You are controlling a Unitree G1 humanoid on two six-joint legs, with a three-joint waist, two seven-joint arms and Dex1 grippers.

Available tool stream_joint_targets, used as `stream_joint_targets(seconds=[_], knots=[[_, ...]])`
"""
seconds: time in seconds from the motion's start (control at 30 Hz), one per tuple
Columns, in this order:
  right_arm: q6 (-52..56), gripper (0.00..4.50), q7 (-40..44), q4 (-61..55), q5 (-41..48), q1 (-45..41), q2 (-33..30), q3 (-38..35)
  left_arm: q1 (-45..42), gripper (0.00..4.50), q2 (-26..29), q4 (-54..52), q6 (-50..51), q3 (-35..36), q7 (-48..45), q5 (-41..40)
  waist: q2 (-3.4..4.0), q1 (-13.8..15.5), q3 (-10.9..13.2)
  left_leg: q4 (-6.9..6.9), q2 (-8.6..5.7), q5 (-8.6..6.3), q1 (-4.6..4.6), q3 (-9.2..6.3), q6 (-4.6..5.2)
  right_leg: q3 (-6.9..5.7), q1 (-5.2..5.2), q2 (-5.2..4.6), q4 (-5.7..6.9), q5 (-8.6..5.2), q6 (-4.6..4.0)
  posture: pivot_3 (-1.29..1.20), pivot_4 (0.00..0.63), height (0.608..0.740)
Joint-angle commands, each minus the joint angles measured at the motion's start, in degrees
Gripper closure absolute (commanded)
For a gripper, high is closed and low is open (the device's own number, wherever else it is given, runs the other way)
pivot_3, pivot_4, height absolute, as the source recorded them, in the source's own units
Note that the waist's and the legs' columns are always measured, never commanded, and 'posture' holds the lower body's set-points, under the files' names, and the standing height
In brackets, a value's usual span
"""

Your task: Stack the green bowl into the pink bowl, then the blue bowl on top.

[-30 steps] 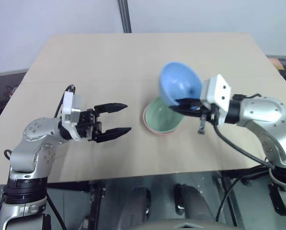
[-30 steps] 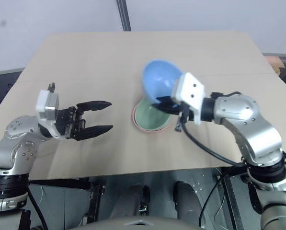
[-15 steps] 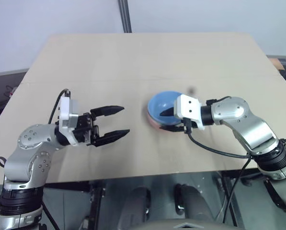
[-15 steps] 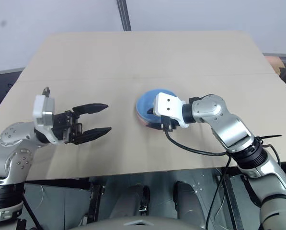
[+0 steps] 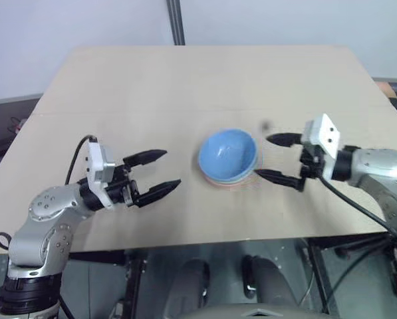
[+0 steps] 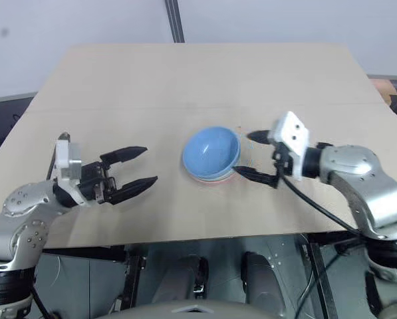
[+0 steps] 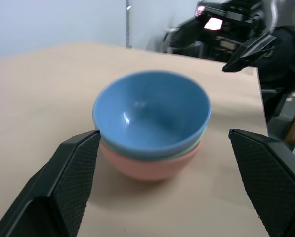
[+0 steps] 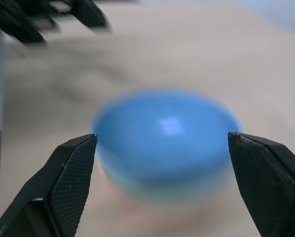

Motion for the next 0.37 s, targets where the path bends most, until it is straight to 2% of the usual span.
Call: stream_joint_targets(seconds=[0.03, 0.2, 0.37], knots=[[-2.0, 0.05, -1.1, -1.5, 0.9, 5.6, -2.0, -9.1, 2.2, 0.0, 1.0, -3.9, 2.9, 3.2, 3.9, -0.8, -0.01, 0.1, 0.0, 0.0, 0.01, 0.0, 0.01, 0.0, 0.0, 0.0, 0.01, 0.04, 0.0, -0.01, 0.01, 0.0, 0.15, 0.74], [-3.2, 0.05, 2.3, -3.8, 3.7, 16.9, -5.2, -17.5, 9.0, 0.0, 2.8, -7.2, 3.5, 6.5, 5.2, 1.1, 0.01, 0.0, 0.0, -0.01, 0.04, 0.0, 0.04, 0.07, 0.01, 0.06, 0.0, 0.25, 0.01, -0.1, 0.17, 0.0, 0.15, 0.74], [-3.5, 0.05, 3.0, -4.8, 6.1, 21.2, -6.1, -20.6, 12.7, 0.0, 4.7, -8.7, 4.1, 8.1, 4.0, 0.8, 0.01, 0.0, 0.0, 0.0, 0.06, 0.0, 0.09, 0.08, 0.01, 0.06, 0.01, 0.25, 0.01, -0.15, 0.24, 0.0, 0.15, 0.74]])
